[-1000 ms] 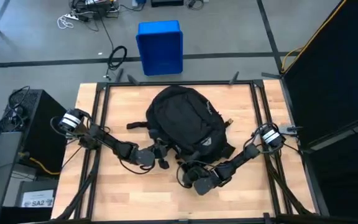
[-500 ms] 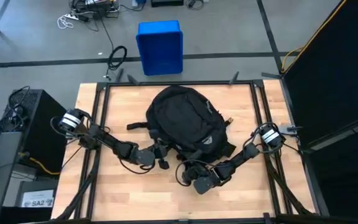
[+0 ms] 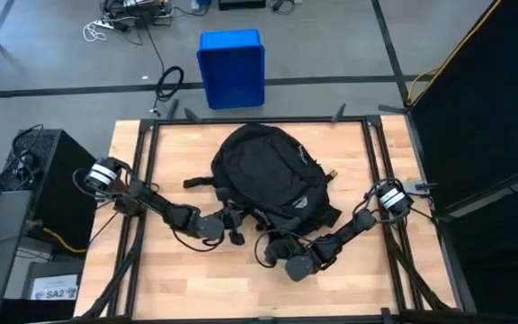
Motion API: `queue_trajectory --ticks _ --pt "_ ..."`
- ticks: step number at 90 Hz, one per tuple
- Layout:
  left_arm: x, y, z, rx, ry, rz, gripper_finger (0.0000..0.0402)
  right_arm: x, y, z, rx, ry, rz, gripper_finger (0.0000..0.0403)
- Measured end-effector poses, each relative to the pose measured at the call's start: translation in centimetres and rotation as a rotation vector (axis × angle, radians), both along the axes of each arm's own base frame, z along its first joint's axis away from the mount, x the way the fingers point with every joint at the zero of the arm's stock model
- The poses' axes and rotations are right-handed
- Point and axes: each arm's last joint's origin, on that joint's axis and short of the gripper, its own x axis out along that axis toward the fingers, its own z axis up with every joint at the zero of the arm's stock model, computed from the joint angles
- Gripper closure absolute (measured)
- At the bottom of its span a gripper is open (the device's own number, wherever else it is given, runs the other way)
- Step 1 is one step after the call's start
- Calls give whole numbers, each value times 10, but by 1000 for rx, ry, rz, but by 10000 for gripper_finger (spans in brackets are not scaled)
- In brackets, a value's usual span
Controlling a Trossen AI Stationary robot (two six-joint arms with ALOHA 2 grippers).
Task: Unpack backpack
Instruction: Open the backpack
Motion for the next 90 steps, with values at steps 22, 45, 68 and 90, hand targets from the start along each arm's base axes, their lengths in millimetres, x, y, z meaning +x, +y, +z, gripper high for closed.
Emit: queue_trajectory --ticks 22,45,68,90 --pt "0 0 0 0 1 0 401 -1 1 1 12 -18 1 225" --pt "0 0 0 1 2 -1 401 -3 4 1 3 -22 -20 302" --pt "-1 0 -1 7 15 0 401 -12 17 2 -14 -15 -9 394" --pt "-1 0 -3 22 38 10 401 -22 32 2 -32 -8 5 400"
